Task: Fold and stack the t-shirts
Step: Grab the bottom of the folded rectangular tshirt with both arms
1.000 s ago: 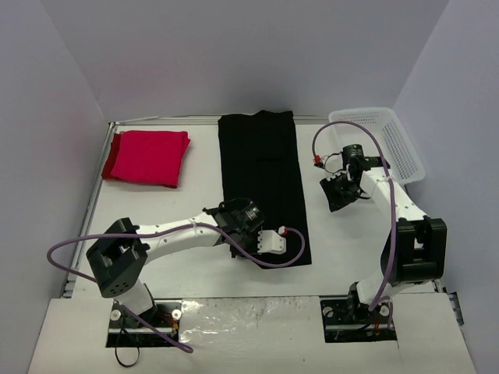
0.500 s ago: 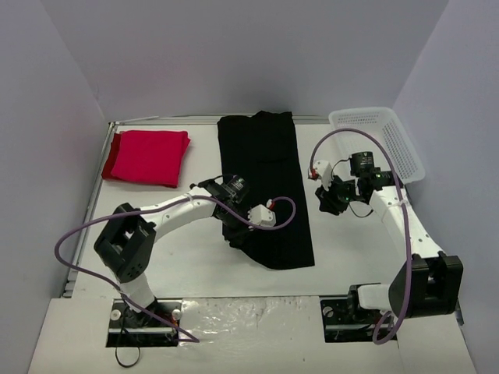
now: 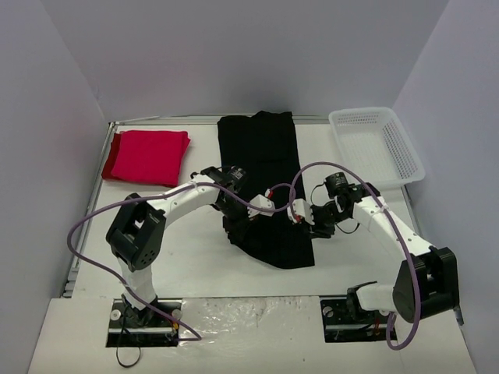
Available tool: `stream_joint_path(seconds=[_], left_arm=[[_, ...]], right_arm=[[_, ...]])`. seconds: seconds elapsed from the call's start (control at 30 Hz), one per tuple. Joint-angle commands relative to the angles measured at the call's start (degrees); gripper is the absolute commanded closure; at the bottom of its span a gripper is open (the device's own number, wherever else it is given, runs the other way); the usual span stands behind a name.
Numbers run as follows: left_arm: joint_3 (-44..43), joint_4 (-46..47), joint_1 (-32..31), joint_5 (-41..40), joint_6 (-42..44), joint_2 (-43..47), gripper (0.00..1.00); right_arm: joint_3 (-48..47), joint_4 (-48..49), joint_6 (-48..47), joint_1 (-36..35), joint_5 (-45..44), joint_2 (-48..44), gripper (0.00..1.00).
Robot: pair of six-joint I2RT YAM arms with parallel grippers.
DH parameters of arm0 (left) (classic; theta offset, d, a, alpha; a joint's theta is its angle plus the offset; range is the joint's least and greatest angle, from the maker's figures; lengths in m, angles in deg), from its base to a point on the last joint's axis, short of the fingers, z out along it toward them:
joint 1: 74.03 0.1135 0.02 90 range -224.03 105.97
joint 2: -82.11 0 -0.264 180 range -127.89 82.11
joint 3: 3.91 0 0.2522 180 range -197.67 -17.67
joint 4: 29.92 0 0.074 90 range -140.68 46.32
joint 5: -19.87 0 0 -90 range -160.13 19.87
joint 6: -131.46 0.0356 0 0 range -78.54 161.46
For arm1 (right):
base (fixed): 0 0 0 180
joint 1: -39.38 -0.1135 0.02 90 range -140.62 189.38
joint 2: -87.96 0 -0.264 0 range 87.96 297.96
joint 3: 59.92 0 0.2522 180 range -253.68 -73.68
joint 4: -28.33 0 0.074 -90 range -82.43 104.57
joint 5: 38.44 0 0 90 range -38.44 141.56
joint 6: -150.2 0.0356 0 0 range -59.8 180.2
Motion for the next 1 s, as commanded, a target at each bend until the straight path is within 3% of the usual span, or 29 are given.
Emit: stream_joint_path(seconds=[0.0,0.37,0.97], left_arm=[[-2.49,-2.5,0.02,2.77,-0.47,-0.03,0.98],[-3.81,-2.5,0.98,4.62,-1.61,-2.05,0.98],[-1.79,0.75,2.39,3.83,-4.07,-3.99,0.98]], right_arm=[[2.43,-2.93,-4.51,-2.28,0.68,-0.36,0.74],[6.48,-3.37,-3.9,-8.87,-3.71,0.07,0.73],[5.08,-3.28,9.54,-22.06,-10.83,7.02,0.69]])
